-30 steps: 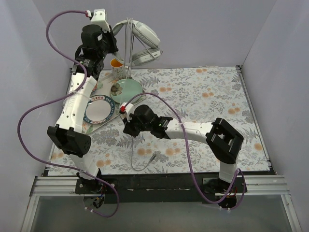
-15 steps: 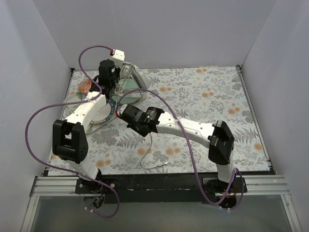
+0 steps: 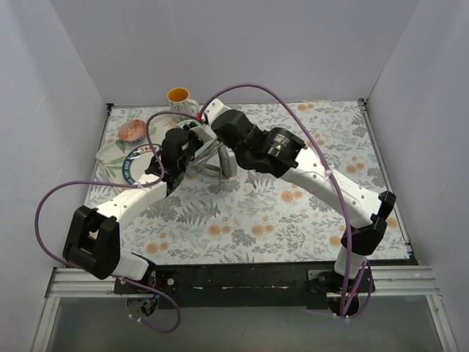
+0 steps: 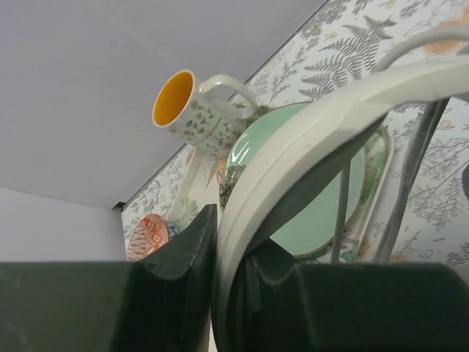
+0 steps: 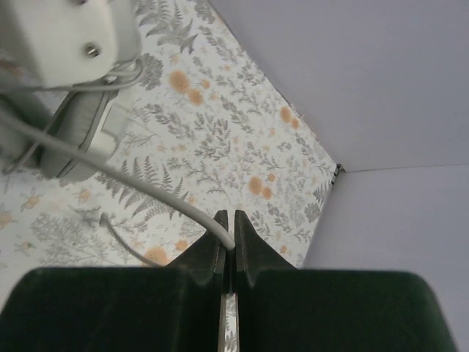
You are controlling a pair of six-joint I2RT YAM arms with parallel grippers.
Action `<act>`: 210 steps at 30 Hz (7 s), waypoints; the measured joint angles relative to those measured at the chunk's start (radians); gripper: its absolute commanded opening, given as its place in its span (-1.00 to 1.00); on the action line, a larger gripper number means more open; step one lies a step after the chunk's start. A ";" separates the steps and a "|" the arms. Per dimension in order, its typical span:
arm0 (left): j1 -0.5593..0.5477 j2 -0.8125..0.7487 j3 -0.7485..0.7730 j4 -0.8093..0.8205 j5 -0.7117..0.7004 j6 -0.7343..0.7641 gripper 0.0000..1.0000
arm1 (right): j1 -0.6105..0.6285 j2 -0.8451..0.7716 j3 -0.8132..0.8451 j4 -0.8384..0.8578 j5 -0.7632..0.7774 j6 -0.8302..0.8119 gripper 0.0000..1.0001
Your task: Wrap the headphones
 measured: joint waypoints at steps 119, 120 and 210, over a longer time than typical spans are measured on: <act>-0.029 -0.022 1.104 -0.928 0.639 -0.845 -0.92 | -0.463 -0.237 -1.250 1.556 -1.059 0.403 -0.05; -0.029 -0.022 1.104 -0.928 0.635 -0.846 -0.92 | -0.460 -0.245 -1.264 1.555 -1.054 0.402 -0.05; 0.078 0.016 -0.094 -0.372 0.307 -0.362 -0.93 | -0.159 0.071 -0.487 0.304 -0.795 0.166 -0.88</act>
